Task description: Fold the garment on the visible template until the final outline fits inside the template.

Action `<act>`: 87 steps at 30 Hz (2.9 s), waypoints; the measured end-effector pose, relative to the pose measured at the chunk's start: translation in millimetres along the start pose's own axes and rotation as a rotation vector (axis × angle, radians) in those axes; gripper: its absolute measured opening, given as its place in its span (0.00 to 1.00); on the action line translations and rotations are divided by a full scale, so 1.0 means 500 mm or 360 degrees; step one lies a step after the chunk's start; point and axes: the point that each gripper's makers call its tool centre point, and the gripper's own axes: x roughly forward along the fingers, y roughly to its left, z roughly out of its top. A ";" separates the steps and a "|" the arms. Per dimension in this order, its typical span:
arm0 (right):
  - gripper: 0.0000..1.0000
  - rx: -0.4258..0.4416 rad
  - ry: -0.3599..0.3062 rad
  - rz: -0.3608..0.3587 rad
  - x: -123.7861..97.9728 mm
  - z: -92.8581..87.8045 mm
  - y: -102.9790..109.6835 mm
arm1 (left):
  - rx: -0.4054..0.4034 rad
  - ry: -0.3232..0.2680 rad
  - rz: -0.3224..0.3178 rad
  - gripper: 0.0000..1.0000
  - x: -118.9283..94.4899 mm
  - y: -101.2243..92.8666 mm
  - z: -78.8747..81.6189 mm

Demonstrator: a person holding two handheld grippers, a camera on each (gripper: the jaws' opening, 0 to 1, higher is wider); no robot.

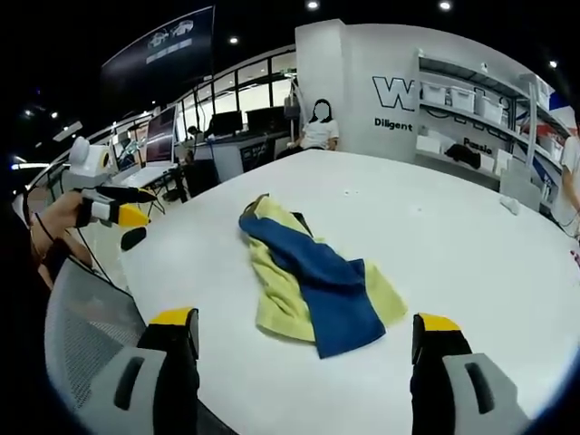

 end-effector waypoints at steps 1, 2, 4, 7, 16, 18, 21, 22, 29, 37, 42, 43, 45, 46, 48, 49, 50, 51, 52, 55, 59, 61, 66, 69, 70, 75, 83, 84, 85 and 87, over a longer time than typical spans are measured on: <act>0.97 -0.0005 0.0007 0.0001 0.001 -0.002 0.000 | 0.0000 0.0001 0.0000 0.93 0.000 0.000 0.000; 0.97 -0.0006 0.0008 0.0000 0.001 -0.003 0.001 | 0.0000 0.0000 -0.0001 0.93 0.000 -0.001 0.000; 0.97 -0.0005 0.0011 0.0003 0.001 -0.004 0.001 | 0.0000 0.0000 -0.0003 0.92 -0.001 -0.002 -0.001; 0.97 -0.0007 0.0014 0.0003 0.001 -0.005 0.002 | 0.0003 0.0007 -0.0002 0.92 -0.002 -0.001 -0.002; 0.96 -0.0008 0.0011 0.0007 0.000 -0.005 0.003 | 0.0013 0.0012 -0.0009 0.92 -0.002 -0.002 -0.004; 0.94 -0.0014 0.0012 0.0017 0.002 -0.004 0.006 | 0.0012 0.0014 -0.0009 0.92 -0.002 -0.002 -0.004; 0.90 -0.0023 0.0010 0.0029 0.005 -0.001 0.010 | 0.0012 0.0017 -0.0011 0.92 0.000 -0.002 -0.003; 0.88 -0.0029 0.0014 0.0038 0.007 0.000 0.012 | 0.0014 0.0017 -0.0013 0.92 0.001 -0.001 -0.003; 0.83 -0.0085 -0.0012 0.0092 0.035 0.028 0.023 | 0.0019 0.0017 -0.0013 0.91 0.018 0.007 0.009; 0.85 -0.0116 -0.0038 0.0096 0.073 0.060 0.016 | 0.0005 0.0011 0.0004 0.90 0.043 0.031 0.024; 0.83 -0.0134 -0.0038 0.0117 0.102 0.075 0.010 | -0.0001 0.0029 0.0024 0.90 0.062 0.053 0.026; 0.83 -0.0136 -0.0032 0.0120 0.108 0.078 0.009 | -0.0001 0.0030 0.0024 0.89 0.066 0.057 0.028; 0.81 -0.0162 -0.0033 0.0141 0.125 0.086 0.010 | -0.0011 0.0028 0.0018 0.89 0.078 0.065 0.034; 0.79 -0.0166 -0.0032 0.0145 0.128 0.088 0.010 | -0.0011 0.0027 0.0018 0.89 0.080 0.066 0.035; 0.78 -0.0178 -0.0031 0.0162 0.140 0.092 0.013 | -0.0006 0.0030 0.0018 0.89 0.089 0.071 0.039; 0.78 -0.0183 -0.0039 0.0170 0.149 0.096 0.014 | 0.0001 0.0031 0.0022 0.89 0.096 0.075 0.042; 0.78 -0.0185 -0.0043 0.0172 0.151 0.097 0.015 | 0.0003 0.0032 0.0023 0.88 0.098 0.076 0.043; 0.77 -0.0195 -0.0047 0.0183 0.166 0.101 0.017 | 0.0009 0.0037 0.0025 0.88 0.106 0.081 0.044; 0.77 -0.0196 -0.0041 0.0192 0.173 0.100 0.017 | 0.0015 0.0042 0.0026 0.88 0.114 0.086 0.046; 0.76 -0.0212 -0.0021 0.0213 0.194 0.100 0.020 | 0.0020 0.0038 0.0025 0.88 0.135 0.095 0.051; 0.73 -0.0232 0.0008 0.0241 0.225 0.101 0.022 | 0.0014 0.0052 0.0038 0.88 0.173 0.112 0.054; 0.74 -0.0248 0.0018 0.0249 0.237 0.103 0.022 | 0.0019 0.0054 0.0034 0.88 0.186 0.114 0.054; 0.70 -0.0309 0.0008 0.0285 0.272 0.113 0.024 | 0.0058 0.0046 0.0039 0.86 0.228 0.129 0.056; 0.66 -0.0329 0.0003 0.0308 0.290 0.116 0.029 | 0.0110 0.0003 0.0078 0.82 0.256 0.143 0.055; 0.64 -0.0341 0.0004 0.0315 0.295 0.116 0.032 | 0.0111 0.0025 0.0076 0.82 0.264 0.146 0.051; 0.54 -0.0384 -0.0023 0.0357 0.328 0.118 0.046 | 0.0129 0.0036 0.0117 0.76 0.302 0.173 0.038; 0.49 -0.0451 0.0004 0.0383 0.372 0.101 0.062 | 0.0058 0.0048 0.0160 0.66 0.351 0.207 0.035; 0.48 -0.0453 0.0004 0.0385 0.375 0.101 0.062 | 0.0051 0.0047 0.0163 0.66 0.356 0.209 0.035; 0.46 -0.0455 0.0005 0.0388 0.378 0.100 0.063 | 0.0043 0.0046 0.0165 0.65 0.361 0.212 0.035; 0.42 -0.0475 0.0014 0.0383 0.390 0.097 0.064 | 0.0003 0.0046 0.0174 0.61 0.378 0.220 0.033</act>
